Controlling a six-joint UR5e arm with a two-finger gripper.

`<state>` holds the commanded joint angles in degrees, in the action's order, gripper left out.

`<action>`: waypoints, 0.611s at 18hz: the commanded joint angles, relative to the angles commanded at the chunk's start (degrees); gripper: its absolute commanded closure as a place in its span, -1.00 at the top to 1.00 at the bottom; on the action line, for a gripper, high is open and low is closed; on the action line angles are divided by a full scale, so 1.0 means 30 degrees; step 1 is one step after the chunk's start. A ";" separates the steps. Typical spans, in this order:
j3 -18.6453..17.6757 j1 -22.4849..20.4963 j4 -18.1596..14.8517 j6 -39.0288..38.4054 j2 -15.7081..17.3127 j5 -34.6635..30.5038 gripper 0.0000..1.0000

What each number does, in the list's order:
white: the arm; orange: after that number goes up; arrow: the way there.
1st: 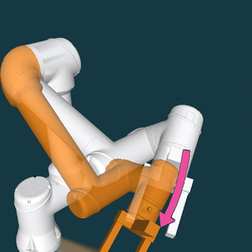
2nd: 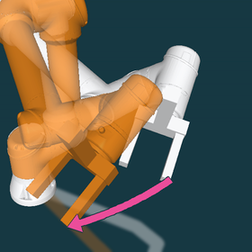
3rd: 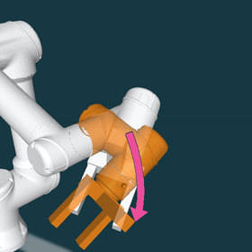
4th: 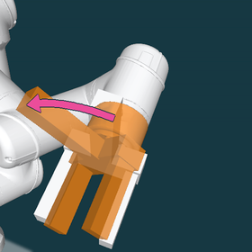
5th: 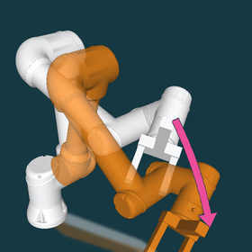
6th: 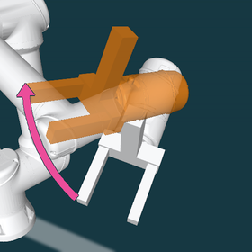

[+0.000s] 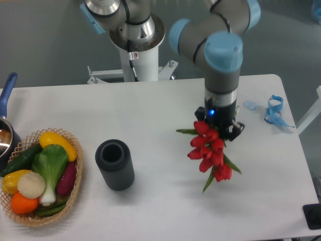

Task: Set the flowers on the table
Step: 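Swing the held tulips toward the dark cup and lower them, then lay the tulips on the table and open the gripper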

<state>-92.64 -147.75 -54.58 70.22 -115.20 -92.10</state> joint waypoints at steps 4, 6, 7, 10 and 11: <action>0.0587 0.0263 0.0000 0.0000 -0.1177 -0.0501 -0.32; 0.0909 0.0323 -0.0029 0.0000 -0.1588 -0.0501 -0.32; 0.0911 0.0352 -0.0058 -0.0029 -0.1764 -0.0501 -0.32; 0.0969 0.0498 0.0000 -0.0058 -0.1883 -0.0501 -0.03; 0.0969 0.0528 0.0030 -0.0029 -0.1854 -0.0501 0.35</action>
<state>-89.74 -146.16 -54.49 70.14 -120.76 -93.60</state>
